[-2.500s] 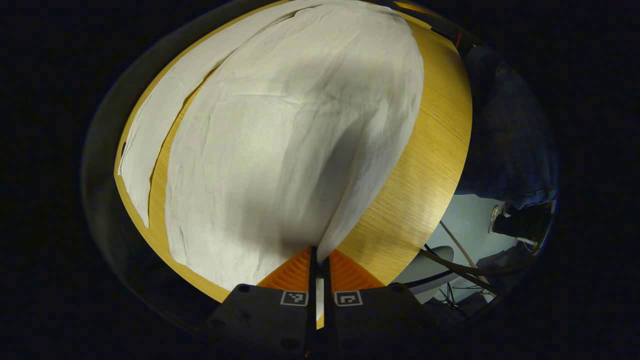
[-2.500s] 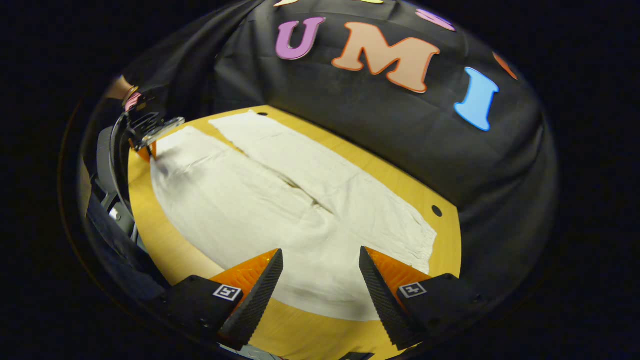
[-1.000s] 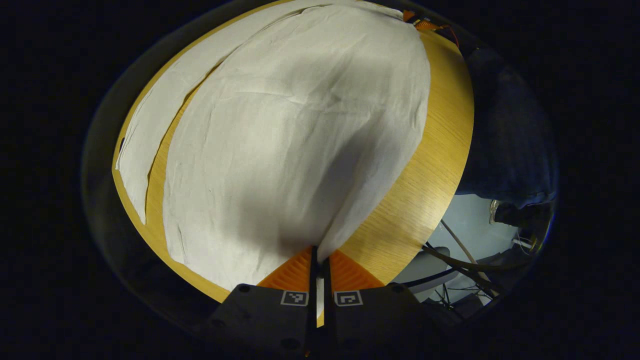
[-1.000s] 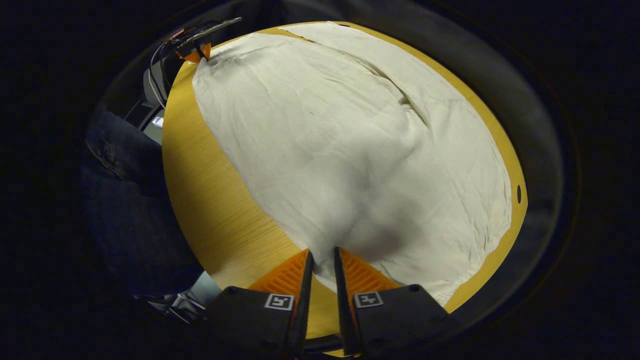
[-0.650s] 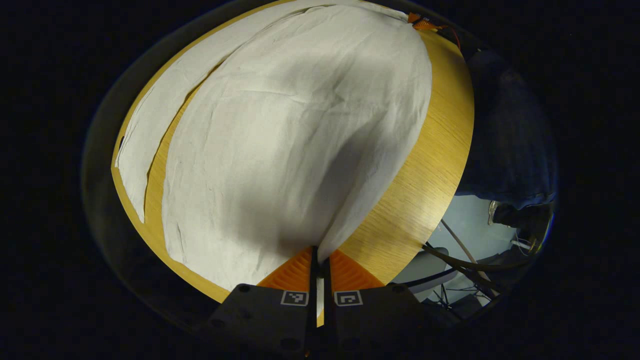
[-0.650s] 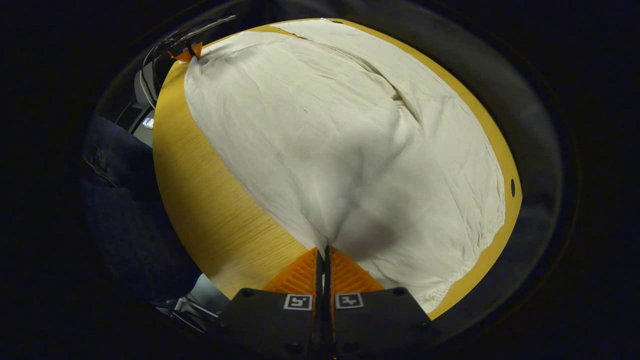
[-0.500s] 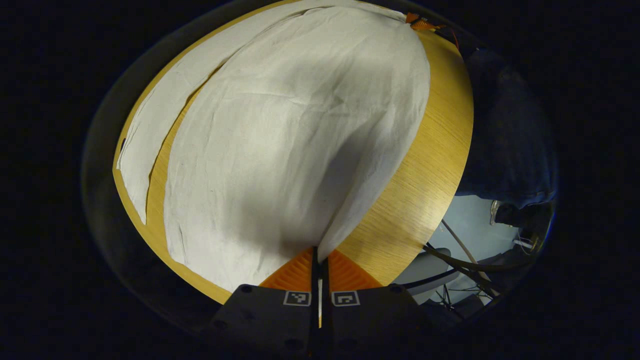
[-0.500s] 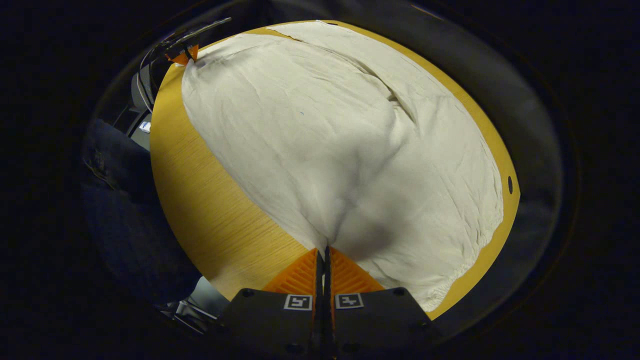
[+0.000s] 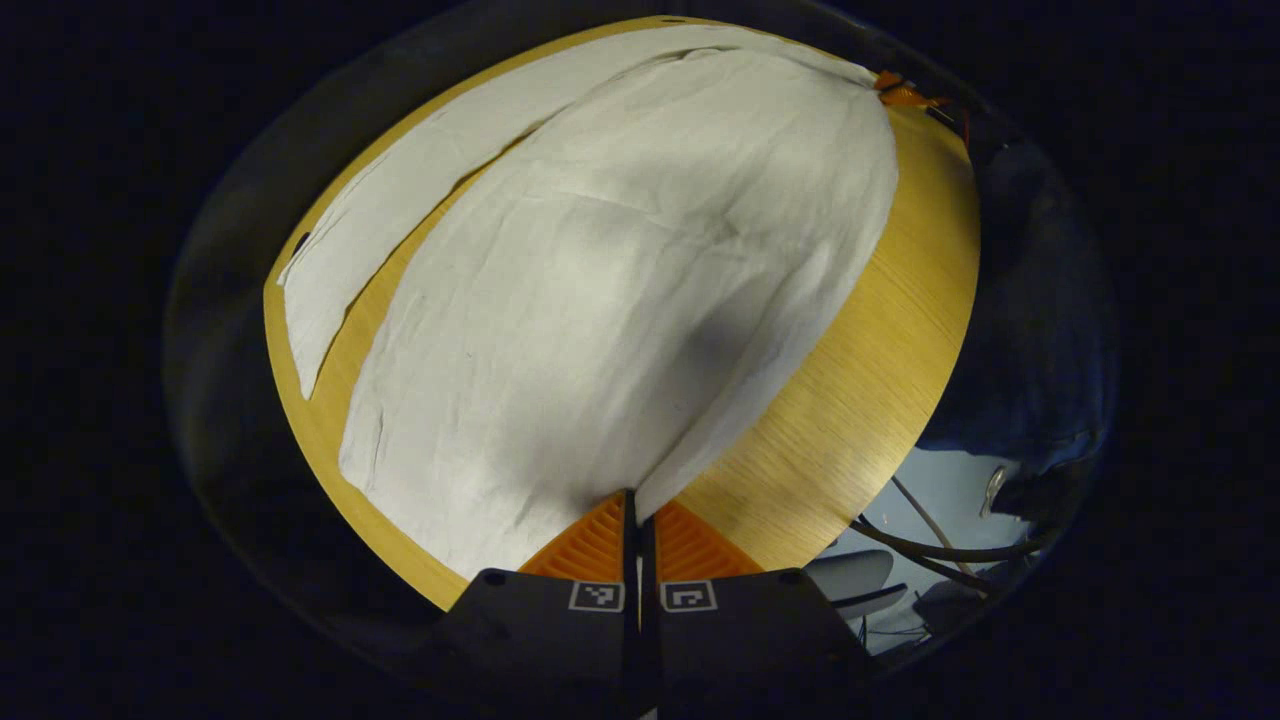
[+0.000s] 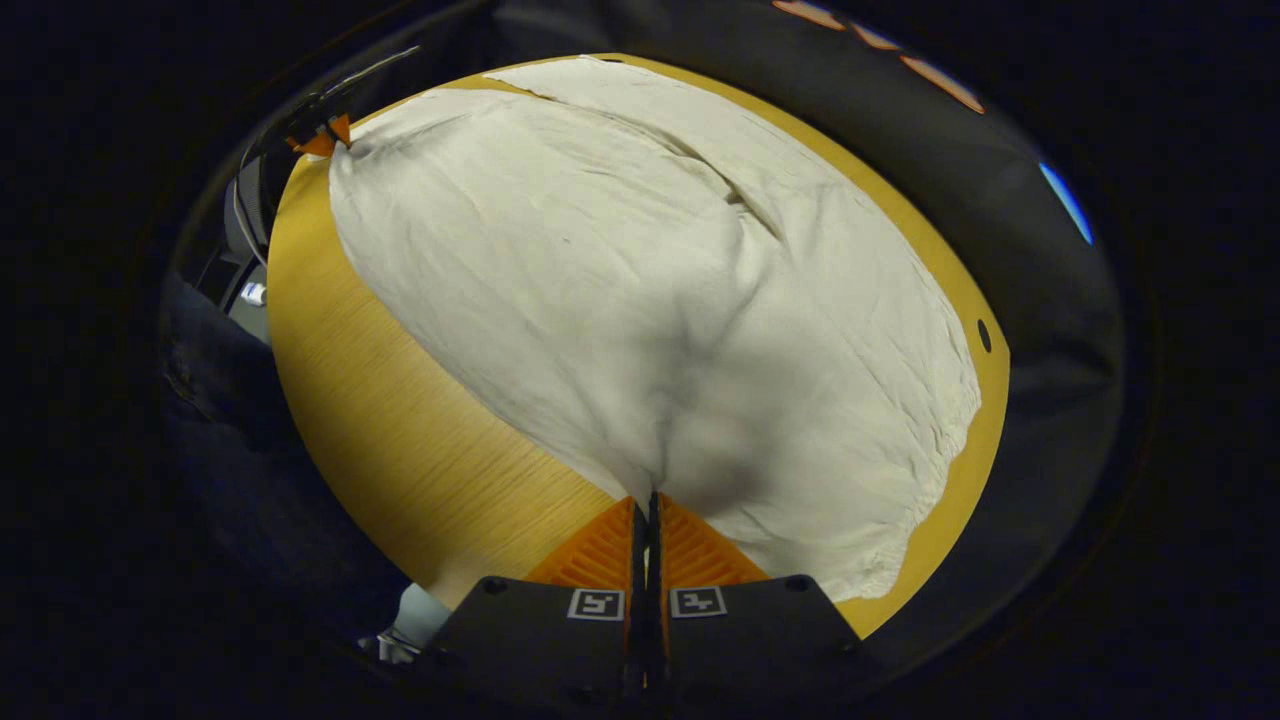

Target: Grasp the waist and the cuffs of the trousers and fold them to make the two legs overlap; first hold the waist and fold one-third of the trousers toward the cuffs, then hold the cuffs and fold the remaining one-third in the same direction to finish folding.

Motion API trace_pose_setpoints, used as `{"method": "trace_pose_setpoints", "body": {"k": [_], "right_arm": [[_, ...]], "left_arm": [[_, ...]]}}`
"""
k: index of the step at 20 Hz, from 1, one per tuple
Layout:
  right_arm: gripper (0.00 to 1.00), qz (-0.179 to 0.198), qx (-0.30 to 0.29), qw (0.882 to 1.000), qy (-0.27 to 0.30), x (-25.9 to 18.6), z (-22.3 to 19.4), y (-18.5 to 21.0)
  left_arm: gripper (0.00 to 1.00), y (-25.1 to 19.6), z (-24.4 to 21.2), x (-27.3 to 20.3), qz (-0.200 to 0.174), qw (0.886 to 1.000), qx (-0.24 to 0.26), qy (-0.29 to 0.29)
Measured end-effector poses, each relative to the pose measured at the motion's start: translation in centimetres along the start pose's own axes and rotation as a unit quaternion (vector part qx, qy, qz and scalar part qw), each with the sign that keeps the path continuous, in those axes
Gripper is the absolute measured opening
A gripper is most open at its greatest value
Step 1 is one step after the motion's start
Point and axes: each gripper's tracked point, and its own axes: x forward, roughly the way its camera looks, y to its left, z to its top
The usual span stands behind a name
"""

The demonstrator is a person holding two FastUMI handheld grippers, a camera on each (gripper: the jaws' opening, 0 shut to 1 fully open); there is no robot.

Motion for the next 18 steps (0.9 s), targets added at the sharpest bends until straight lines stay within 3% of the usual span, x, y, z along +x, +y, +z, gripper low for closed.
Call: {"method": "trace_pose_setpoints", "body": {"k": [4, 6, 10, 13, 15, 16, 18], "right_arm": [[0.02, -0.029, 0.067, 0.997, -0.037, -1.4, 2.6, -1.3], [0.02, -0.040, 0.108, 0.991, -0.065, -2.0, 4.7, -2.3], [0.02, -0.079, 0.187, 0.972, -0.120, -3.5, 9.5, -5.8], [0.00, -0.107, 0.250, 0.949, -0.158, -4.6, 13.0, -9.1], [0.02, -0.125, 0.294, 0.927, -0.196, -5.5, 15.6, -12.0], [0.02, -0.129, 0.313, 0.916, -0.214, -6.0, 17.0, -13.1], [0.02, -0.139, 0.339, 0.899, -0.240, -6.3, 19.6, -16.2]], "left_arm": [[0.00, 5.6, 4.3, -1.6, 0.080, 0.991, -0.086, -0.067], [0.00, 9.4, 7.2, -2.4, 0.123, 0.978, -0.138, -0.096], [0.00, 17.6, 15.2, -4.5, 0.211, 0.947, -0.184, -0.160], [0.00, 23.6, 22.6, -5.6, 0.245, 0.919, -0.230, -0.206], [0.00, 27.5, 27.8, -5.8, 0.258, 0.906, -0.246, -0.229], [0.00, 24.9, 24.9, -7.4, 0.266, 0.900, -0.251, -0.239], [0.00, 29.2, 30.1, -6.5, 0.273, 0.894, -0.254, -0.249]]}}
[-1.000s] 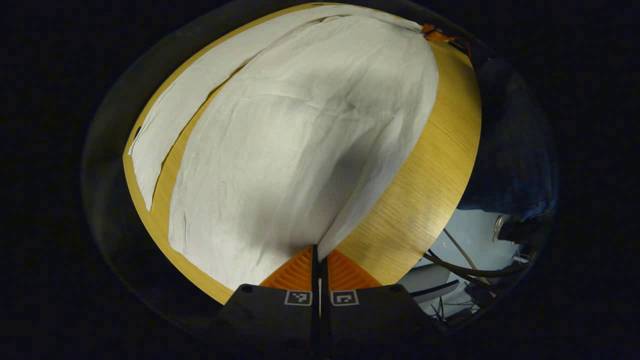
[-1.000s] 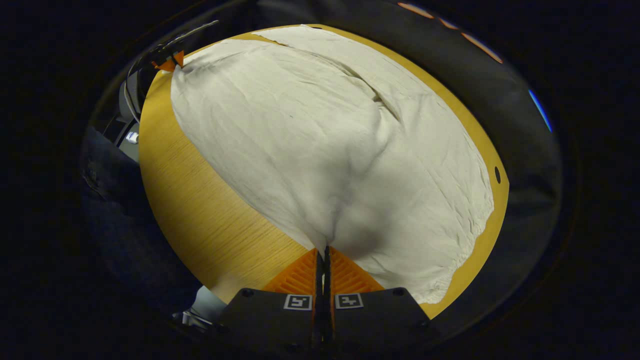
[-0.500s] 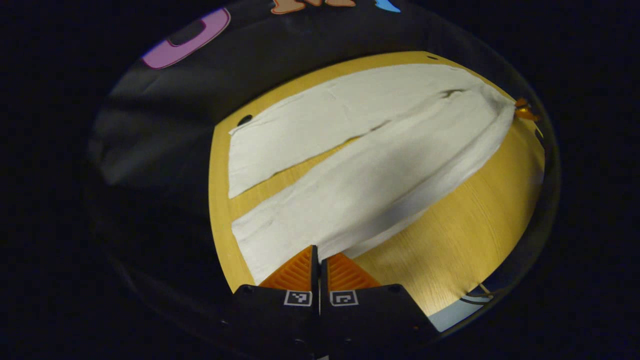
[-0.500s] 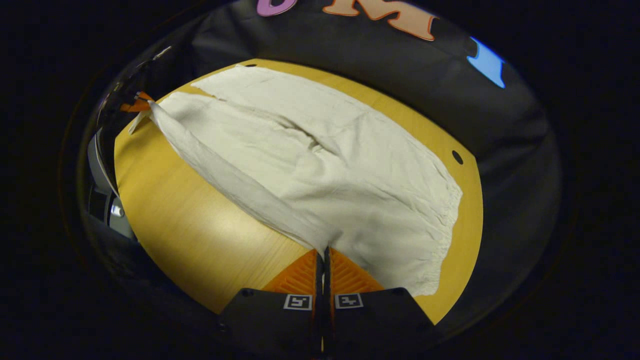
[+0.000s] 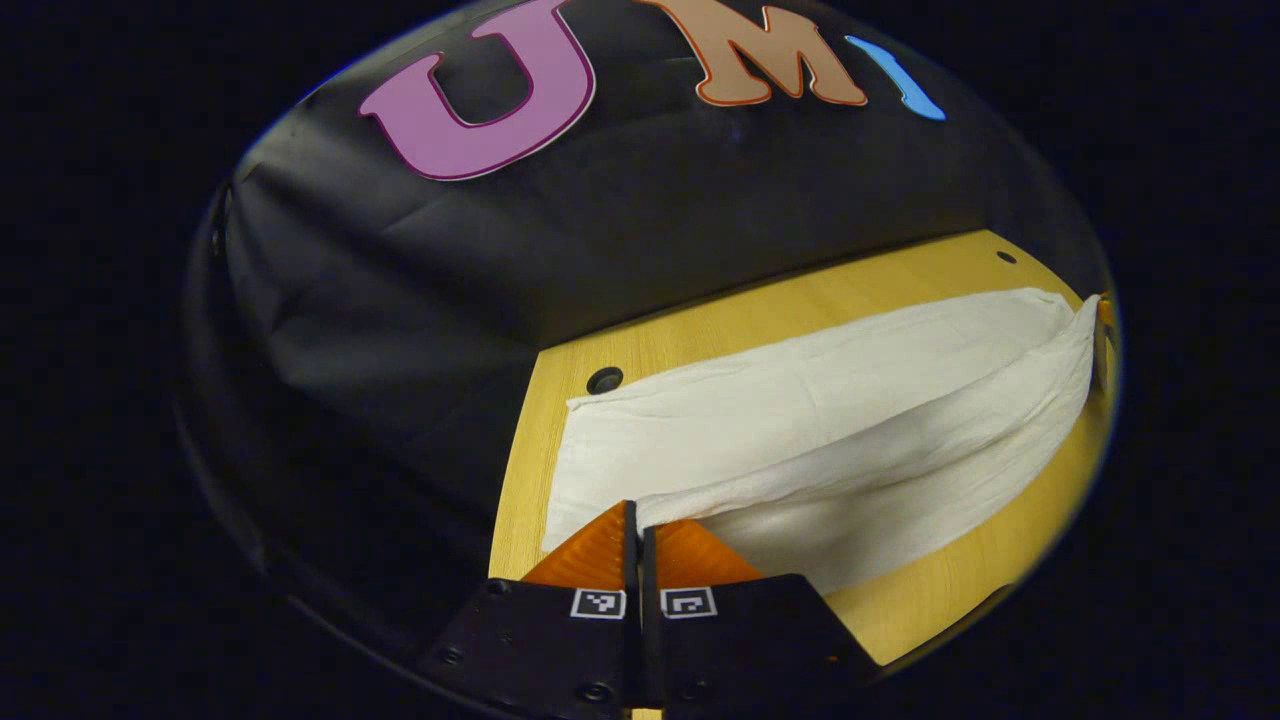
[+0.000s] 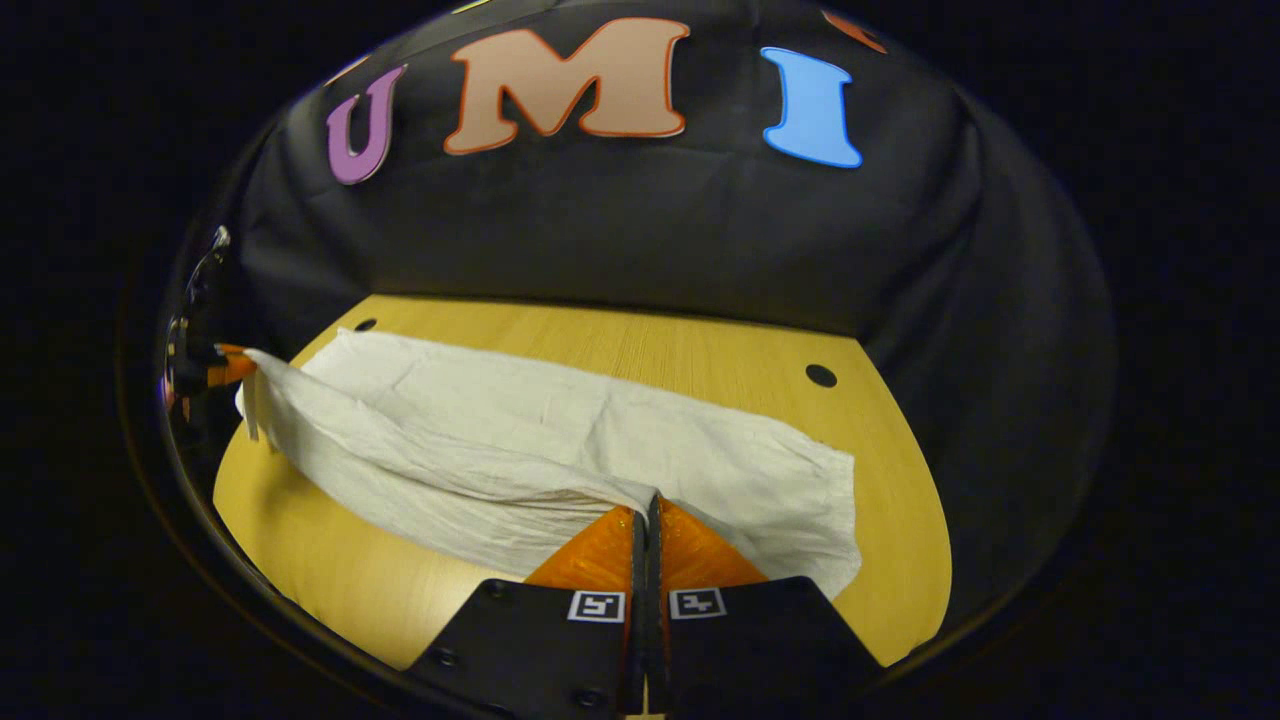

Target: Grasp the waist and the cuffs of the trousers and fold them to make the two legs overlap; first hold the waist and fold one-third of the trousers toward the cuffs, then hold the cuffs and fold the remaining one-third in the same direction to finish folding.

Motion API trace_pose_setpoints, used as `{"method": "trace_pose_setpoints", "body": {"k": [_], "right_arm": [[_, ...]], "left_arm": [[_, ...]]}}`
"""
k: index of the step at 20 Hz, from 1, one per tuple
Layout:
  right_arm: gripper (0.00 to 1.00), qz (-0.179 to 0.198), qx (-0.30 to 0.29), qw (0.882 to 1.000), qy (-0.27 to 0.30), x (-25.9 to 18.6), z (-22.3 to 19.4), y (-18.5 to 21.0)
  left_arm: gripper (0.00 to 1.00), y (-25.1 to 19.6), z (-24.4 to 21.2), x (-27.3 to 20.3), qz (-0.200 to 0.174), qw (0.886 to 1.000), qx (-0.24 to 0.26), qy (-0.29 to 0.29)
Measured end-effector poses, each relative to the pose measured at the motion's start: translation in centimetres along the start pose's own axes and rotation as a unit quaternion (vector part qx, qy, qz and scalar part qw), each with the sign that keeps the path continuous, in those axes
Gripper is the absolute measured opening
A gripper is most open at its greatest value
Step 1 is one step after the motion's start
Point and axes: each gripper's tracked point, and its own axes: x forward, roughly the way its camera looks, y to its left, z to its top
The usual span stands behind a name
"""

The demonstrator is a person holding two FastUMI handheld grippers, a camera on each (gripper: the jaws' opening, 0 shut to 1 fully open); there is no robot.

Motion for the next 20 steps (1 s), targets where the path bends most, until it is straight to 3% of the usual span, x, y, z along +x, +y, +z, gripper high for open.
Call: {"method": "trace_pose_setpoints", "body": {"k": [3, 8, 12, 16, 18, 19, 20], "right_arm": [[0.02, -0.001, 0.016, 1.000, -0.027, 3.7, 4.4, -0.3], [0.00, 0.000, 0.029, 0.999, -0.041, 11.4, 8.0, -0.2], [0.02, 0.013, 0.024, 1.000, -0.015, 17.9, 6.2, 0.4], [0.07, 0.044, 0.047, 0.998, 0.017, 20.3, 3.7, 1.0], [0.15, 0.060, 0.062, 0.996, 0.014, 20.1, 3.9, 1.6], [0.43, 0.073, 0.067, 0.995, 0.013, 19.8, 3.9, 2.1], [0.70, 0.075, 0.066, 0.995, 0.011, 19.6, 4.1, 2.1]], "left_arm": [[0.00, 0.9, 3.2, 3.9, 0.017, 1.000, -0.002, -0.005], [0.00, 1.0, 5.6, 10.3, 0.025, 0.999, -0.042, 0.000], [0.00, -0.6, 4.8, 15.5, 0.021, 0.999, -0.030, 0.019], [0.00, -2.7, 4.0, 17.8, 0.005, 0.998, -0.053, 0.018], [0.00, -3.2, 4.3, 17.7, -0.006, 0.996, -0.089, 0.003], [0.03, -3.8, 4.7, 17.6, -0.019, 0.993, -0.117, -0.009], [0.26, -4.6, 5.2, 17.2, -0.029, 0.989, -0.143, -0.024]]}}
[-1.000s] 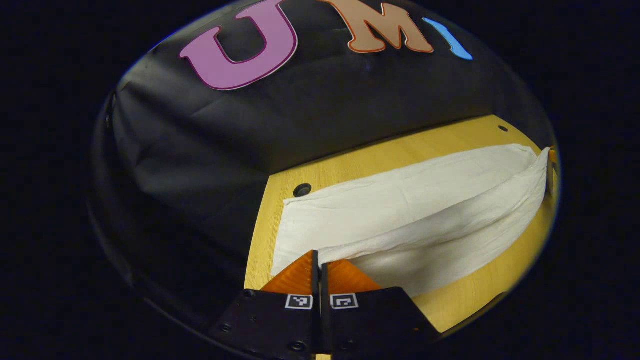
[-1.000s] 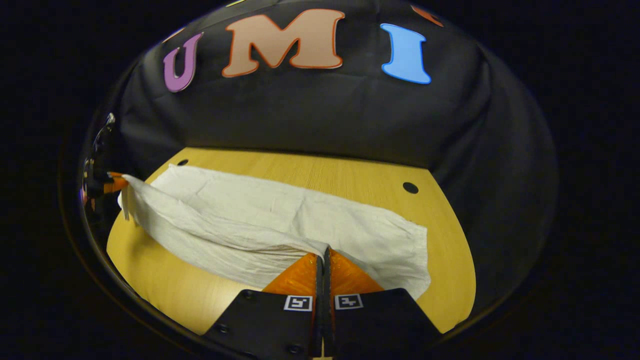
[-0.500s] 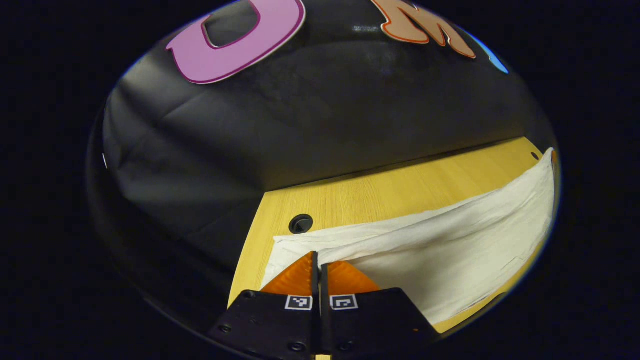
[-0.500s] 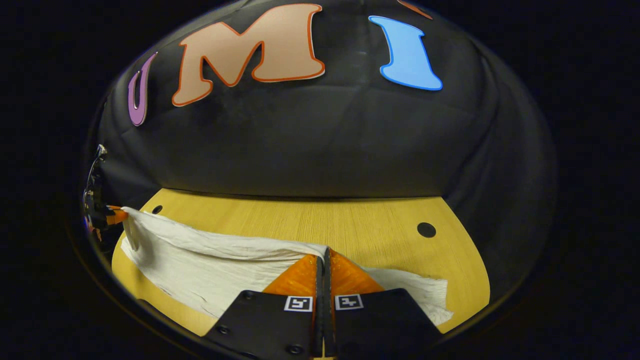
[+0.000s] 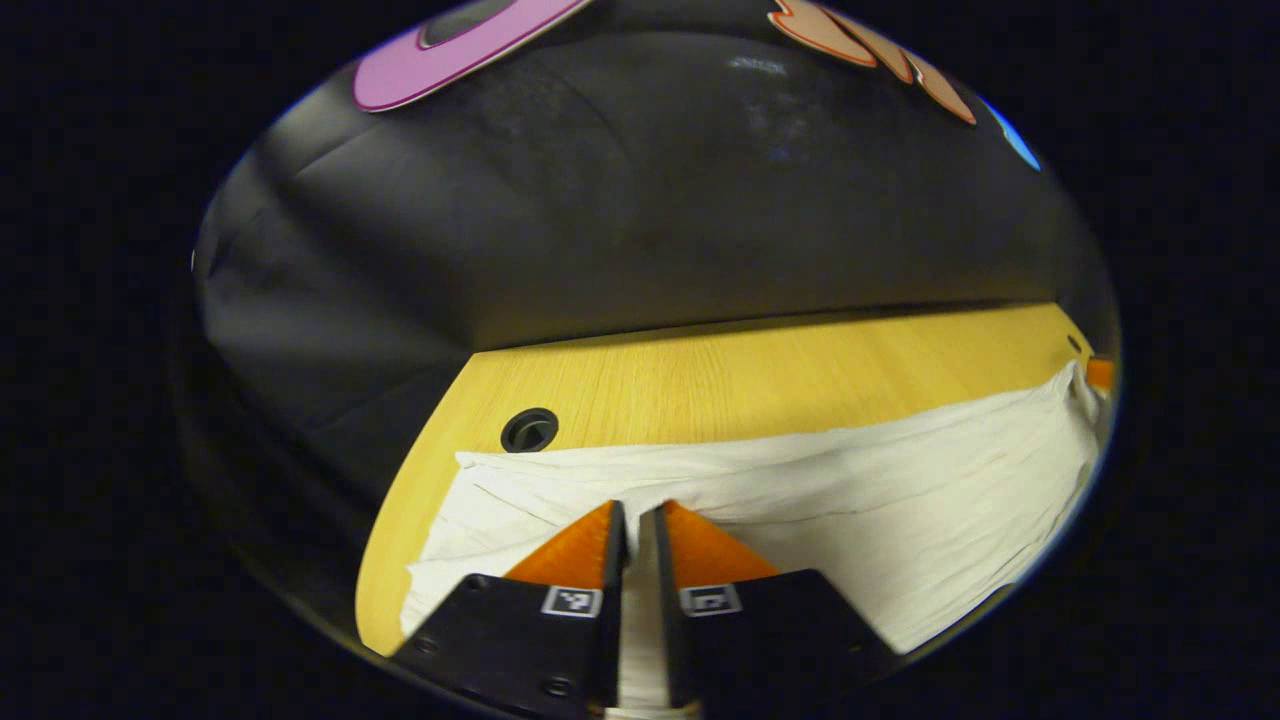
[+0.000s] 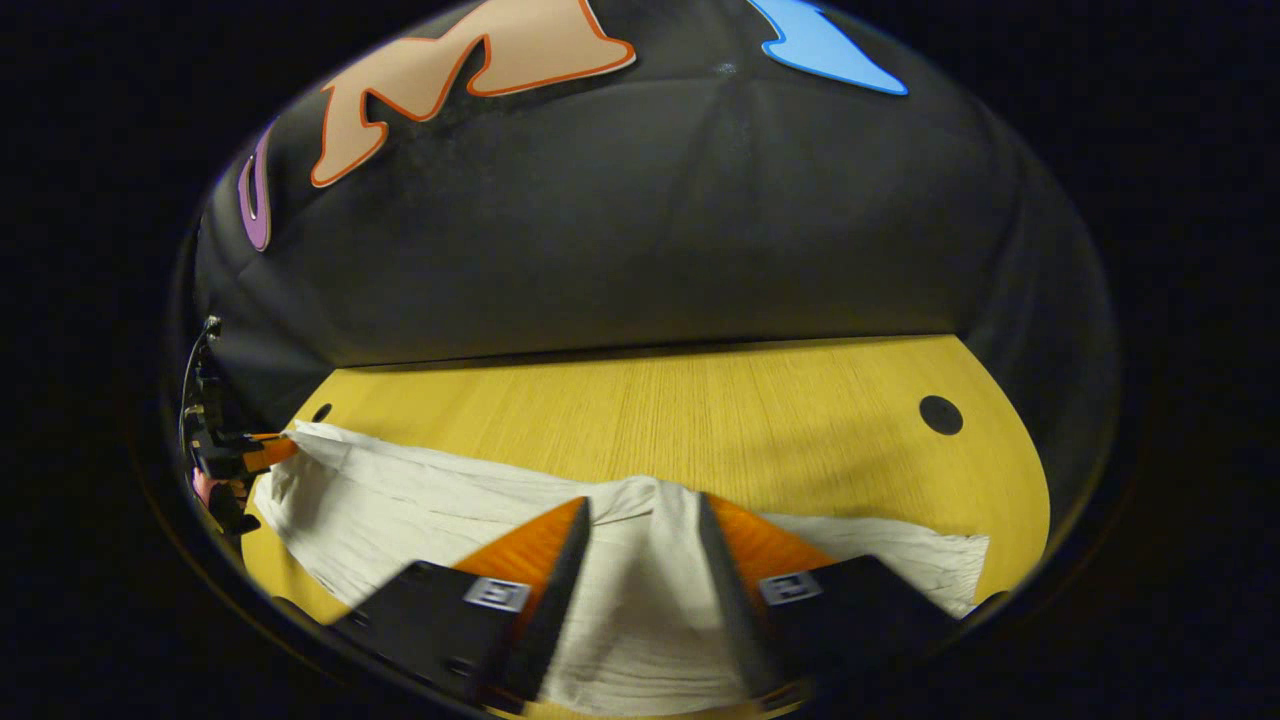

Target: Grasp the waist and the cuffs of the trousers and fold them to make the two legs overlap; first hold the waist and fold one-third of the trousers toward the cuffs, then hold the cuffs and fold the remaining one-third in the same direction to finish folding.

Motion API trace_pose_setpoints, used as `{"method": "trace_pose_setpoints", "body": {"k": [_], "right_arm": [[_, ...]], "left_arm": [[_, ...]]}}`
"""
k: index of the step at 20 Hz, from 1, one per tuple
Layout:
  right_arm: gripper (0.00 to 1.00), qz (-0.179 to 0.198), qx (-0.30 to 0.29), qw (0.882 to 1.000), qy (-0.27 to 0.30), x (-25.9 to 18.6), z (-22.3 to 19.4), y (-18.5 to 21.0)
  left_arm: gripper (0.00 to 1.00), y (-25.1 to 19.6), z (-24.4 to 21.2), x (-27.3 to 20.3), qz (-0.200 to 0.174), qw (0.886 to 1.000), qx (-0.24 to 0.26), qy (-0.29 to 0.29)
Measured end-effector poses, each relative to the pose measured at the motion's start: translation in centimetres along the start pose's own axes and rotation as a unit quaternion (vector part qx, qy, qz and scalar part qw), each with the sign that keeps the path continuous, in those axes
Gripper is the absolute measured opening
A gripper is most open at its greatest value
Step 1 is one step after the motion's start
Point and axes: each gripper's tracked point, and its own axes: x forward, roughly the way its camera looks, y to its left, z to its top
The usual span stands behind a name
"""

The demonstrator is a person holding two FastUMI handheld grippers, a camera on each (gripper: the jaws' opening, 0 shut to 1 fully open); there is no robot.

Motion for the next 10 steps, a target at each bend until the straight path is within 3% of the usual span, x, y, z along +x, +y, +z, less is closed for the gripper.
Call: {"method": "trace_pose_setpoints", "body": {"k": [1, 3, 5, 6, 7, 10], "right_arm": [[0.98, -0.004, 0.000, 1.000, -0.003, -0.8, 0.1, -0.2], [0.92, -0.007, 0.006, 1.000, -0.011, -2.2, 0.3, -0.6], [0.97, -0.013, 0.019, 1.000, -0.020, -4.2, 0.5, -1.7], [0.92, -0.021, 0.024, 0.999, -0.026, -5.3, 0.6, -2.7], [0.97, -0.032, 0.031, 0.998, -0.032, -6.5, 0.8, -4.1], [0.92, -0.074, 0.057, 0.995, -0.040, -10.1, 0.3, -9.2]], "left_arm": [[0.49, -0.6, 0.5, -0.6, 0.004, 1.000, -0.024, -0.016], [0.94, -1.3, 2.4, -1.0, -0.001, 0.997, -0.060, -0.039], [0.95, -1.0, 2.2, -0.8, -0.005, 0.996, -0.068, -0.062], [0.95, -1.0, 2.3, -1.1, -0.004, 0.995, -0.063, -0.074], [0.95, -0.8, 2.6, -1.5, -0.001, 0.995, -0.054, -0.085], [0.95, -0.7, 3.1, -3.4, -0.001, 0.994, -0.037, -0.100]]}}
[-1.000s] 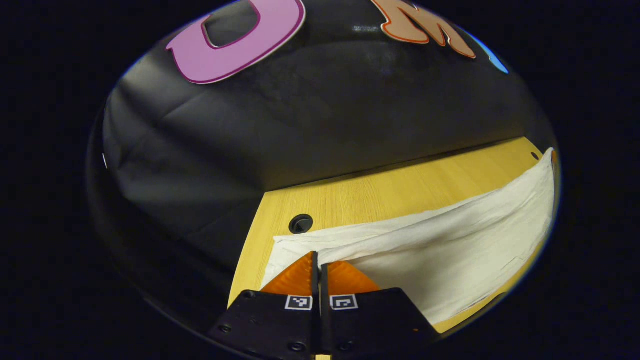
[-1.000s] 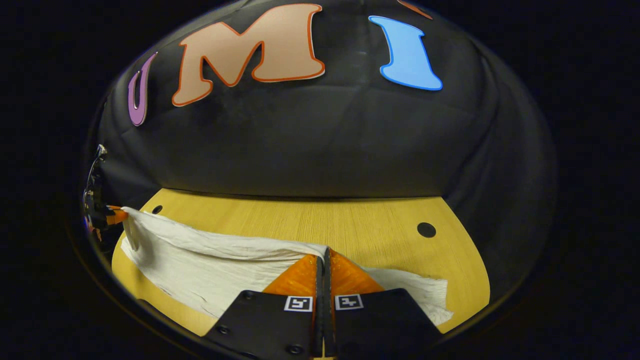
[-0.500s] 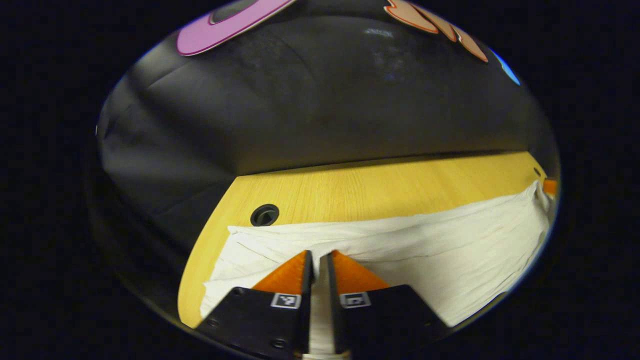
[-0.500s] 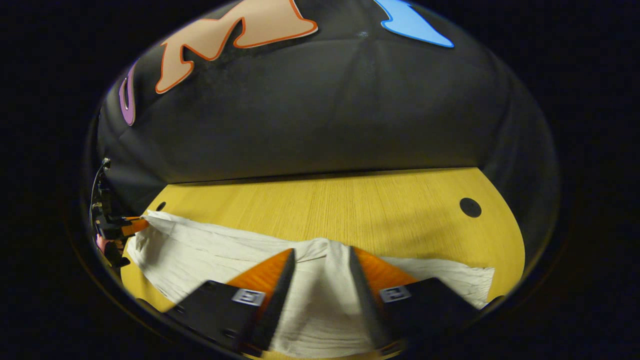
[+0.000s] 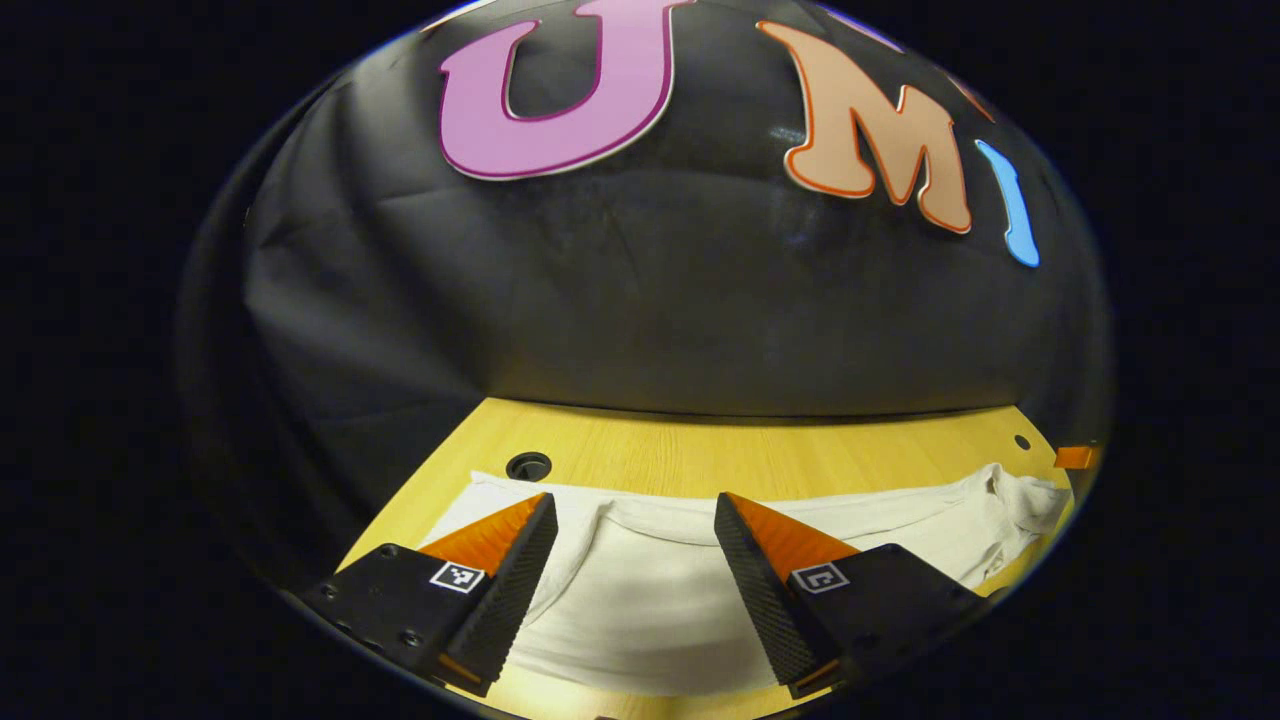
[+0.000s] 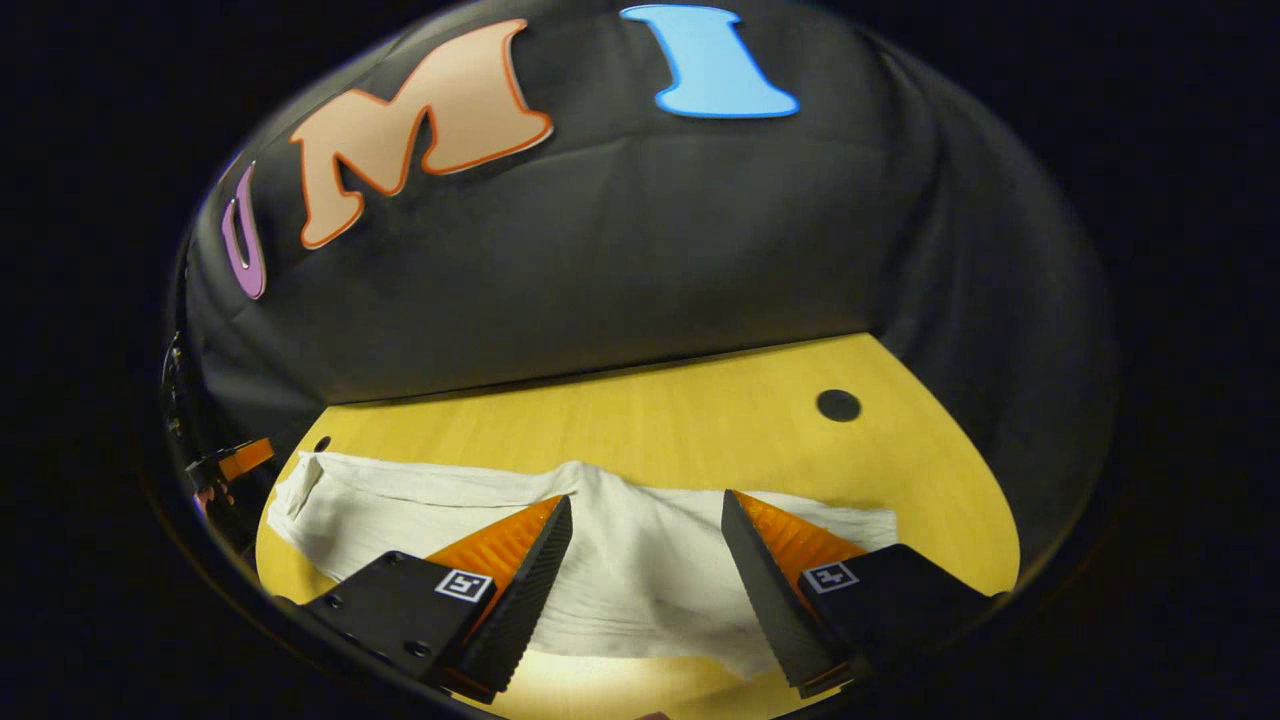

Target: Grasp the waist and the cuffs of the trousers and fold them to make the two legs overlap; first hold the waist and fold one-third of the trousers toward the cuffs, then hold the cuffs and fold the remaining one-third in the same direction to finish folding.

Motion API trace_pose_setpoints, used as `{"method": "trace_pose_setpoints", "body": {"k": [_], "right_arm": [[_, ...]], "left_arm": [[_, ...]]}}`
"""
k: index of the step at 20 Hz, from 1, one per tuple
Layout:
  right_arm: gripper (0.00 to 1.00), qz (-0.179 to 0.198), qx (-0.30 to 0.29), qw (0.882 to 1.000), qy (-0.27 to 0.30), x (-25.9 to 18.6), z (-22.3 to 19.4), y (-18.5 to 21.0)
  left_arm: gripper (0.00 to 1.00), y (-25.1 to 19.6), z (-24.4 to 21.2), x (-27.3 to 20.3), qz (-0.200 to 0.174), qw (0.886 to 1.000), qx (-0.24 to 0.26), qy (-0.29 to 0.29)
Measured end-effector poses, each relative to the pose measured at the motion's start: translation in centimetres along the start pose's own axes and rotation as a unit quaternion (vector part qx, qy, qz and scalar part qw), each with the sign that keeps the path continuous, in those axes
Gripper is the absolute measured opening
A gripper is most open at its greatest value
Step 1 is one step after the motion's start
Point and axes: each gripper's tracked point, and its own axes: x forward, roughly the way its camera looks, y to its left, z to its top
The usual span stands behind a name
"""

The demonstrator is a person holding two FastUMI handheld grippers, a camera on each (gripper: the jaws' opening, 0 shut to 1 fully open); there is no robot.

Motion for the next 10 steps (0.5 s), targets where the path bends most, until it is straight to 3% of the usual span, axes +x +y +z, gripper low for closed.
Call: {"method": "trace_pose_setpoints", "body": {"k": [2, 5, 6, 8, 9, 10], "right_arm": [[0.96, -0.028, 0.012, 1.000, -0.003, -1.4, -0.5, -3.6], [0.96, -0.055, 0.045, 0.997, 0.000, -2.9, -2.0, -8.1], [0.92, -0.062, 0.054, 0.997, 0.007, -3.3, -2.9, -9.5], [0.96, -0.078, 0.059, 0.995, 0.017, -3.5, -4.4, -12.3], [0.92, -0.081, 0.064, 0.994, 0.024, -3.3, -5.2, -13.2], [0.96, -0.081, 0.072, 0.994, 0.031, -3.2, -6.1, -13.8]], "left_arm": [[0.95, 0.3, 0.1, -0.2, 0.008, 1.000, 0.006, -0.009], [0.94, 0.0, -0.1, 0.3, 0.013, 1.000, 0.011, -0.002], [0.94, 0.3, 0.0, 0.4, 0.013, 1.000, 0.010, 0.000], [0.94, 0.3, 0.2, 0.5, 0.013, 1.000, 0.002, 0.007], [0.95, 0.4, 0.5, 0.5, 0.012, 1.000, -0.005, 0.009], [0.95, 0.6, 0.7, 0.3, 0.012, 1.000, -0.013, 0.009]]}}
